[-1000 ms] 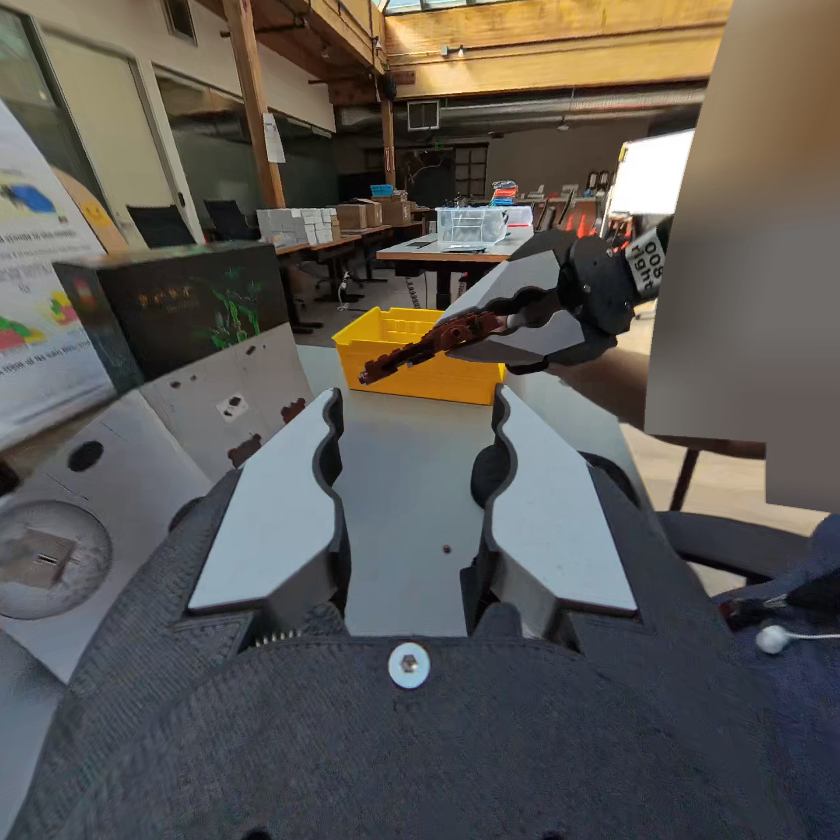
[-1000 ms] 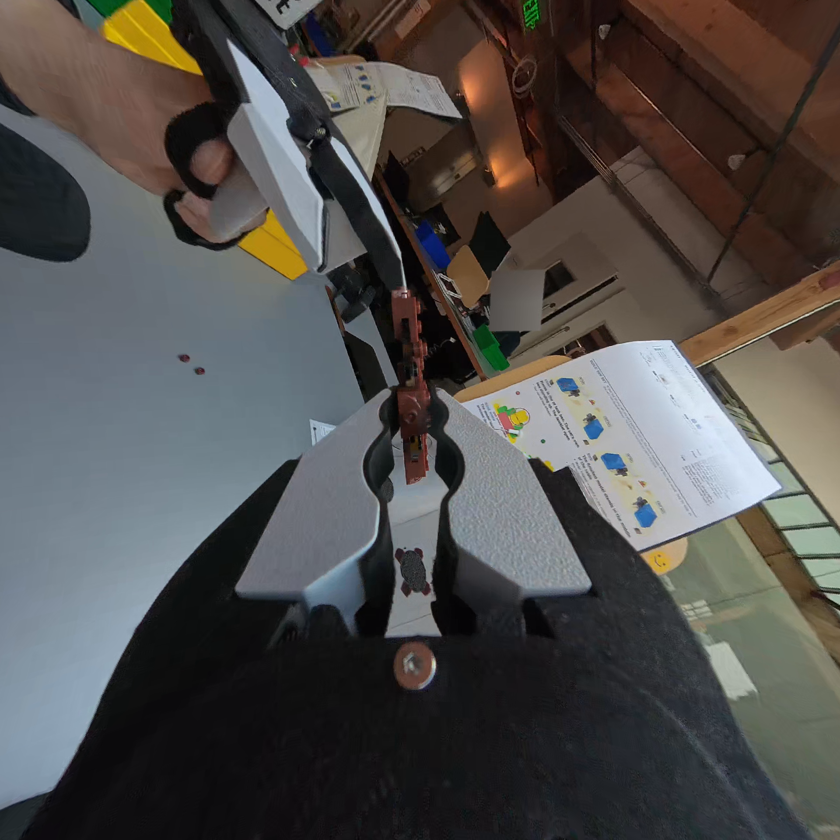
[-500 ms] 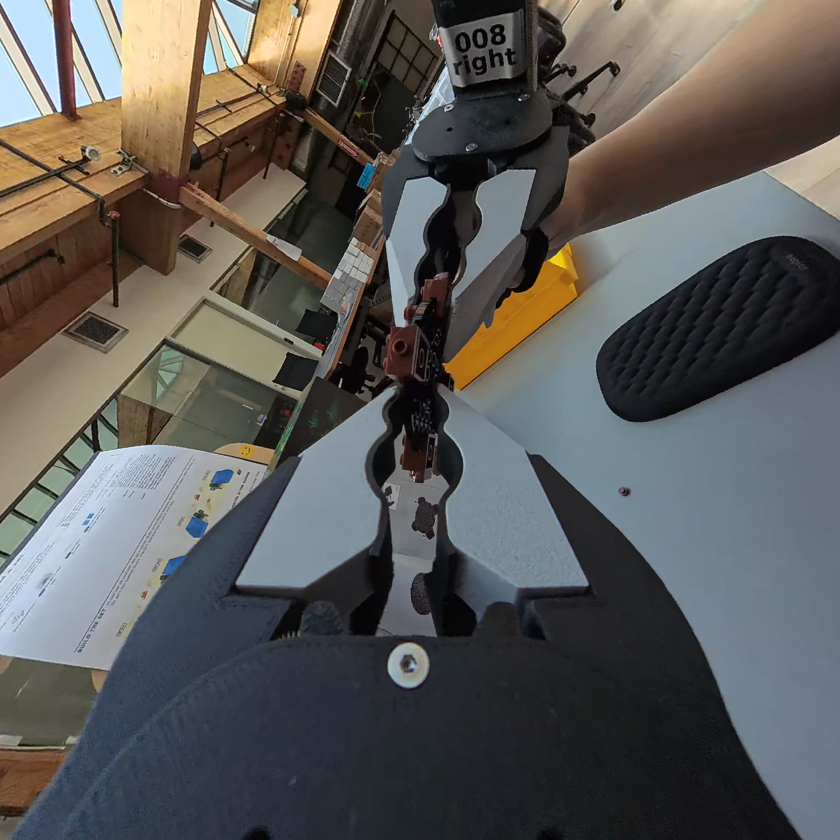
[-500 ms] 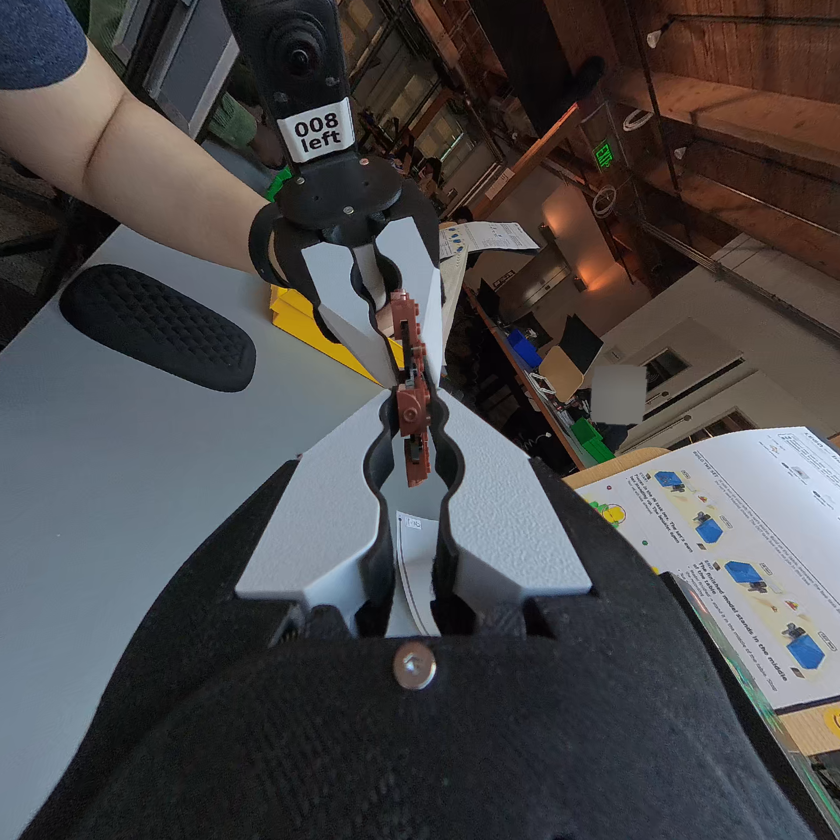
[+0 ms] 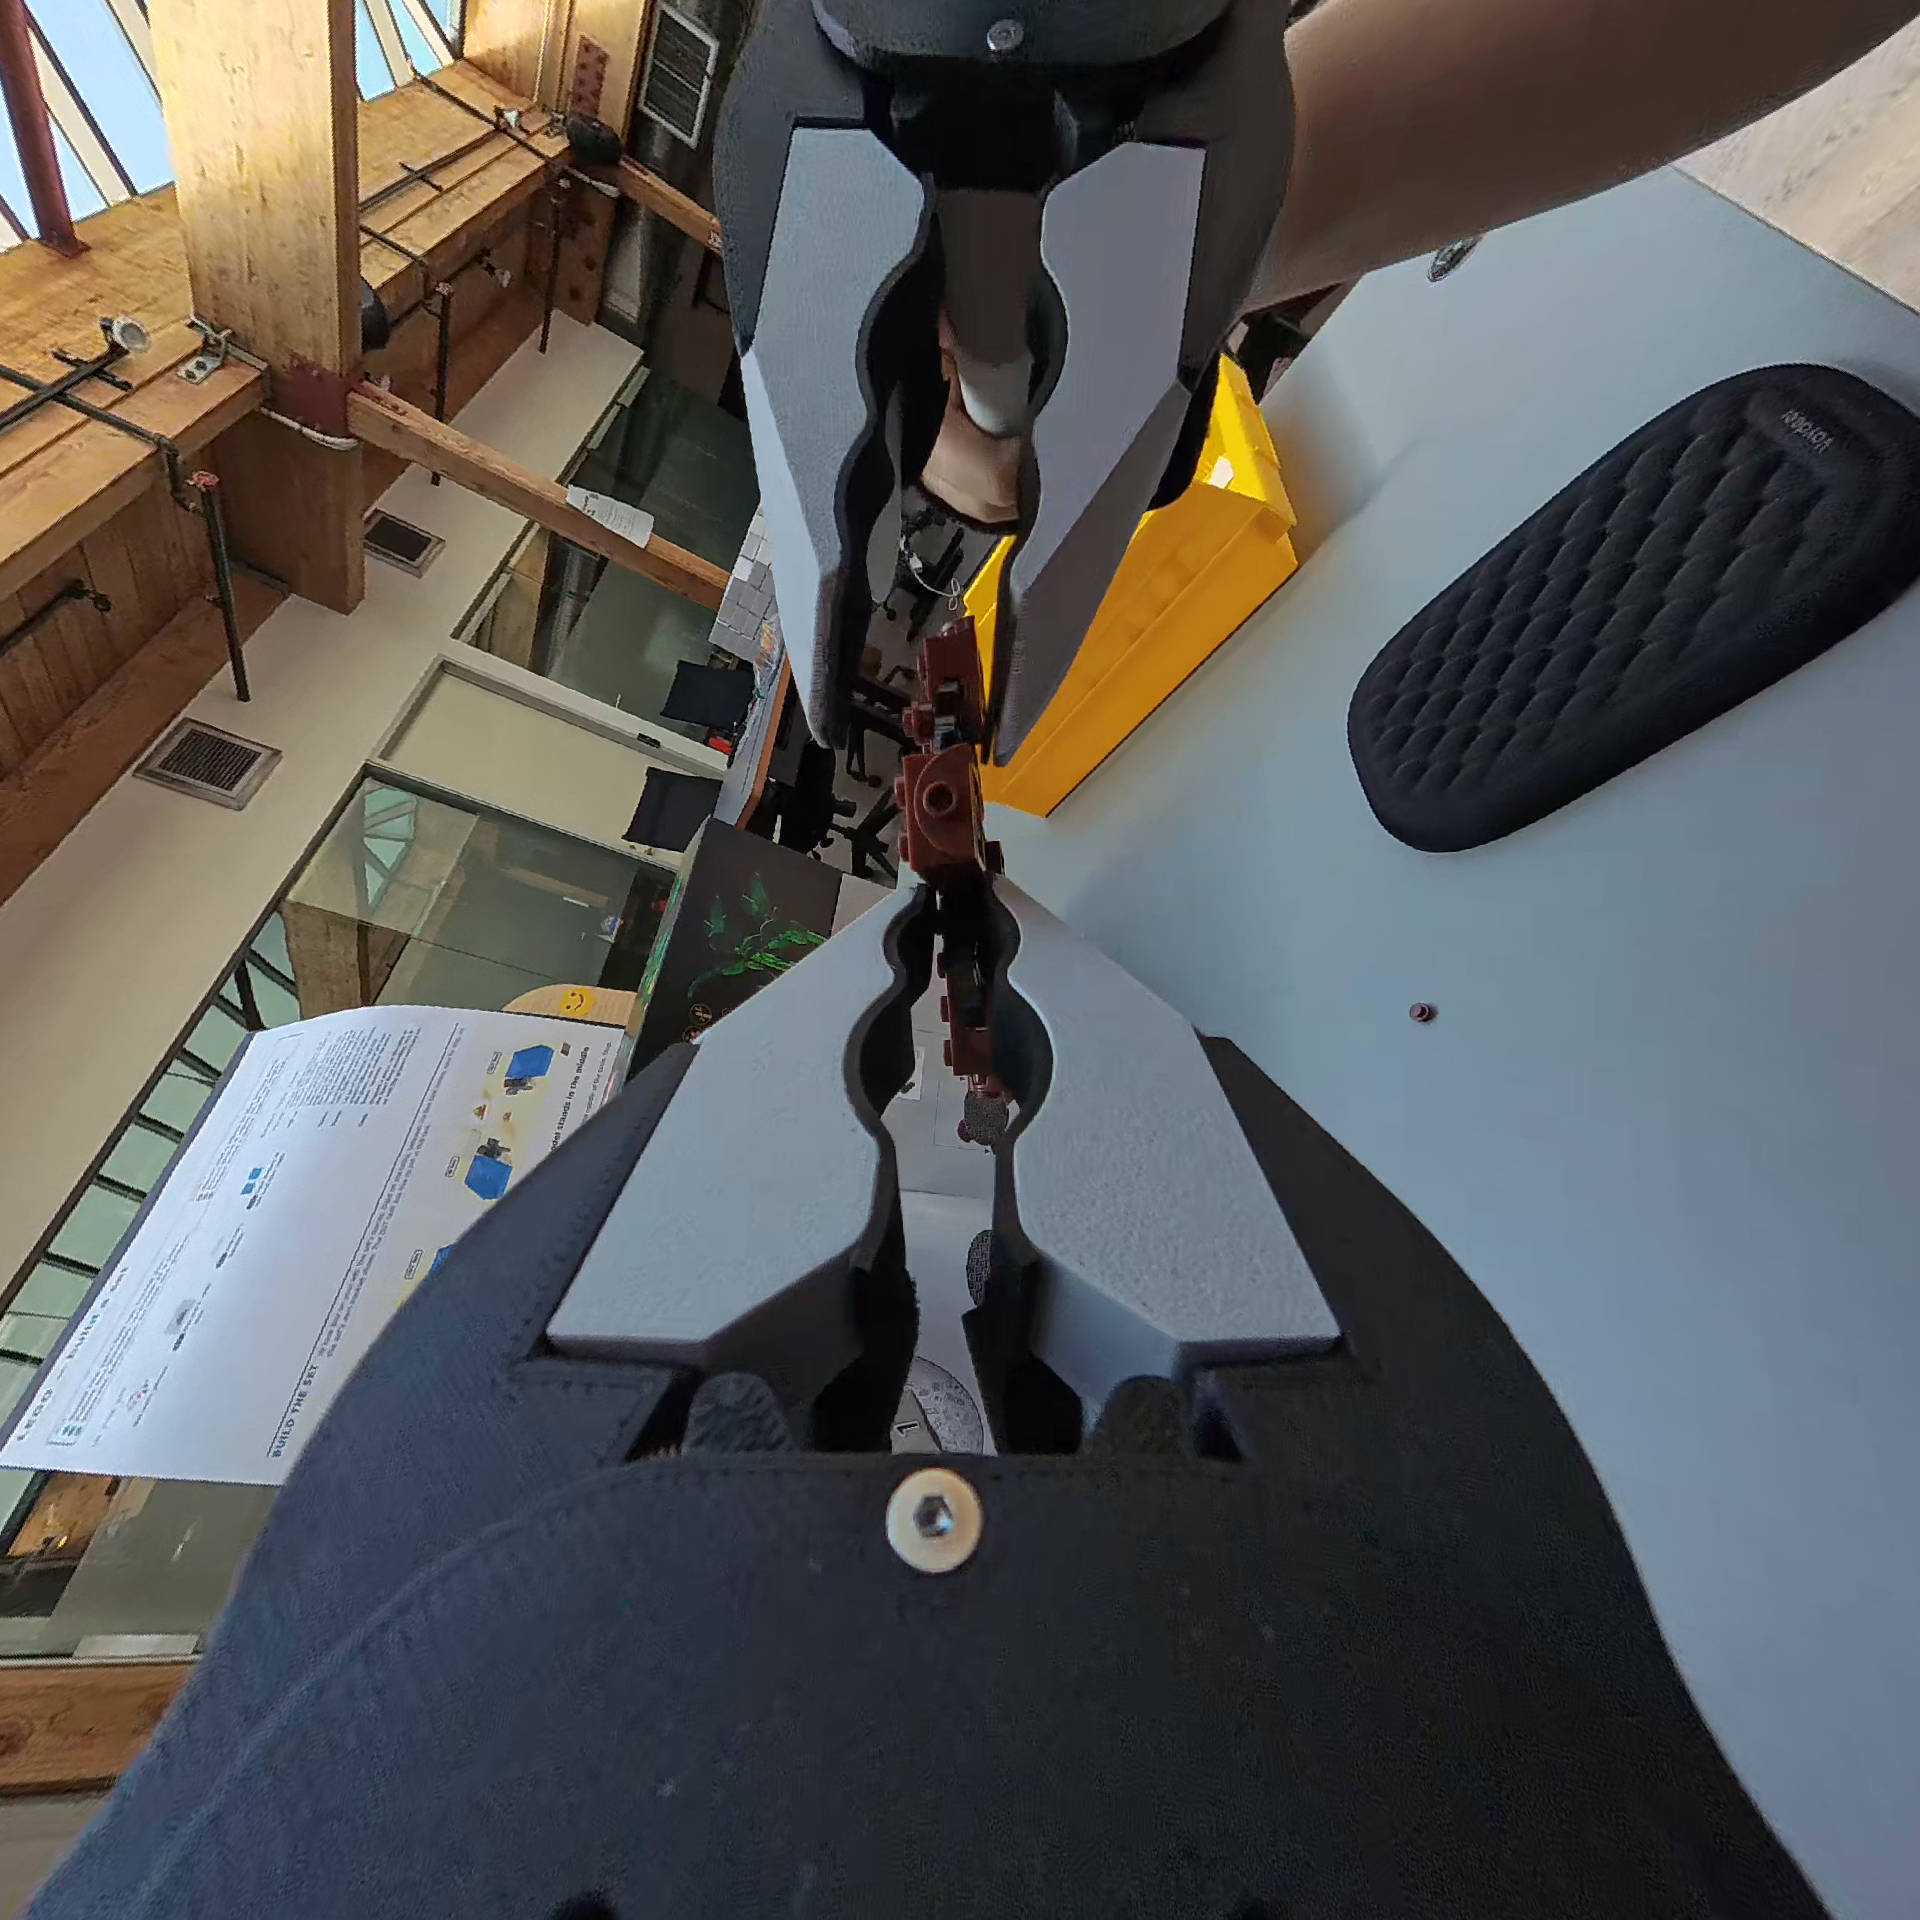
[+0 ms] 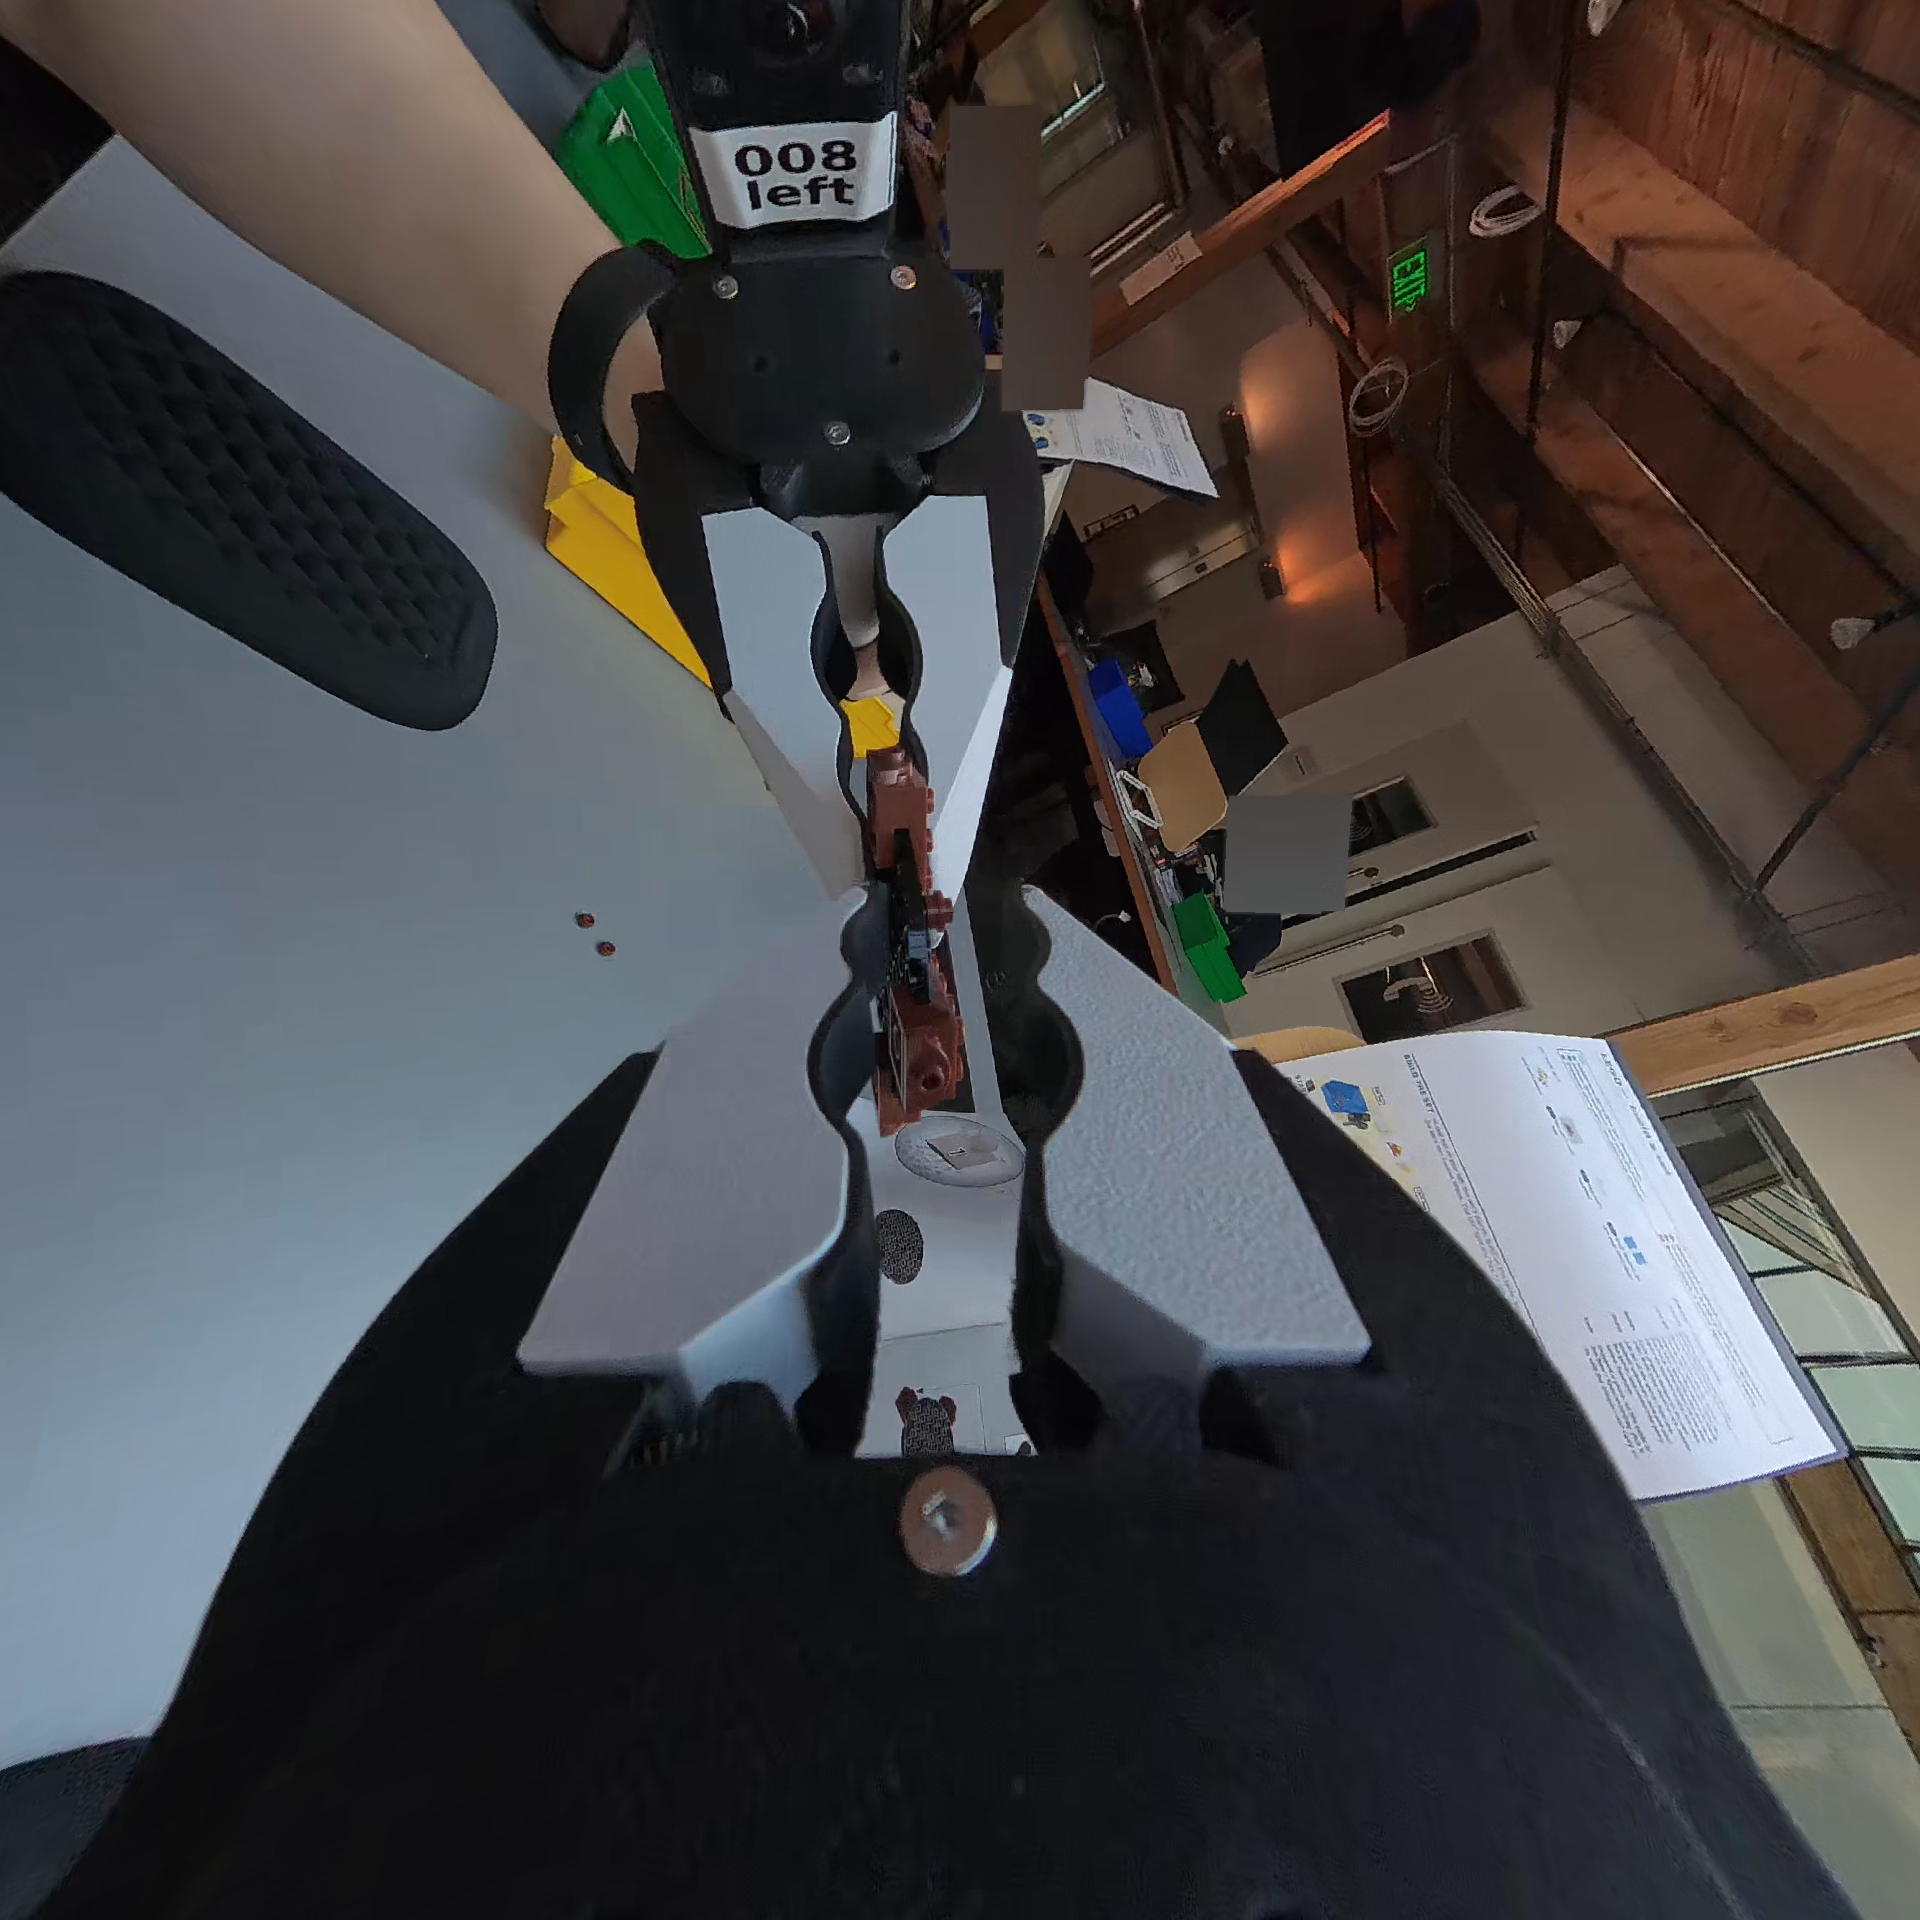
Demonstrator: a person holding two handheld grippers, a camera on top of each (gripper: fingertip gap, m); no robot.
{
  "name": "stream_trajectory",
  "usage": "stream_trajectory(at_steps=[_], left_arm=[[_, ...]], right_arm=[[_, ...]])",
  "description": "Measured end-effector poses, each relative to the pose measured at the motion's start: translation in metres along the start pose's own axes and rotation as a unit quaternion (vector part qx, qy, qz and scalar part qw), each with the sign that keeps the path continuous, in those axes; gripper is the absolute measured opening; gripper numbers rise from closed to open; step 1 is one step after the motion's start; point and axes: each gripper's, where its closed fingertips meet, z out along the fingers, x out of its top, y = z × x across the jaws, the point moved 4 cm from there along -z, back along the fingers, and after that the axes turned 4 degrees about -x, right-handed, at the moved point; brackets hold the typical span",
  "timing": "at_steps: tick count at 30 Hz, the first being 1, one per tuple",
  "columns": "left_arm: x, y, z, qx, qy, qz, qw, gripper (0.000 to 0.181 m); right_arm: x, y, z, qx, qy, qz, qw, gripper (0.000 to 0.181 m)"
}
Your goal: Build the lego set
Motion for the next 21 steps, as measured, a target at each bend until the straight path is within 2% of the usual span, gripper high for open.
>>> stream_trajectory(at_steps=[3, 21], left_arm=[[0.0, 0.0006, -0.0003, -0.003, 0.003, -0.007, 1.0, 0.005], [-0.0003, 0.0038, 0.0, -0.012, 0.001, -0.015, 1.0, 0.005]], right_arm=[[0.0021, -0.0015, -0.0001, 0.013, -0.001, -0.001, 1.0, 0.011], [0.0011, -0.0065, -0.0013, 0.041, -0.003, 0.029, 0.999, 0.006]])
